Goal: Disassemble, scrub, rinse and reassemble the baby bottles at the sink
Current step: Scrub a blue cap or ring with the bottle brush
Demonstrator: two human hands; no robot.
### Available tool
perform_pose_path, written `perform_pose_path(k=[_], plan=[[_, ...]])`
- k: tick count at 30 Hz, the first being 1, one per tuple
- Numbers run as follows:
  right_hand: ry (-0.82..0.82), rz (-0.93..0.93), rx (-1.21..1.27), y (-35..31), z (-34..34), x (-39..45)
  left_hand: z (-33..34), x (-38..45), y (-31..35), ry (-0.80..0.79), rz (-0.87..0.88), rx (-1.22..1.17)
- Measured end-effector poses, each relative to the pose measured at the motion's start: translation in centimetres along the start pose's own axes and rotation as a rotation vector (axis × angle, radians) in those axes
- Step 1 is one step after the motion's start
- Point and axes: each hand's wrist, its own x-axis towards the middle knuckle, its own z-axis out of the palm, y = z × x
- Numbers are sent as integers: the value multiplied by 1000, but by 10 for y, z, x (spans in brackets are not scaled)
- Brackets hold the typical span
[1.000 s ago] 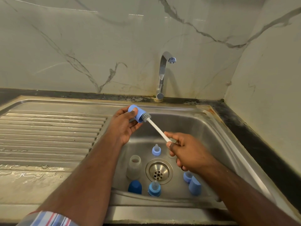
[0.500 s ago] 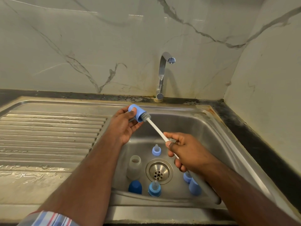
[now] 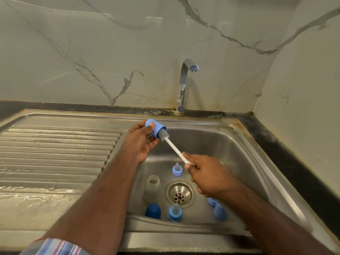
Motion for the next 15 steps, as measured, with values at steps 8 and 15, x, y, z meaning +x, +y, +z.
perform_pose_path(k=[8,15], plan=[[103,-77,-276,-1,-7,2,2,-4,-1,-80,-39,14],[-55,88,225,6,-12,-7,-2,-3,-3,-58,-45,38]])
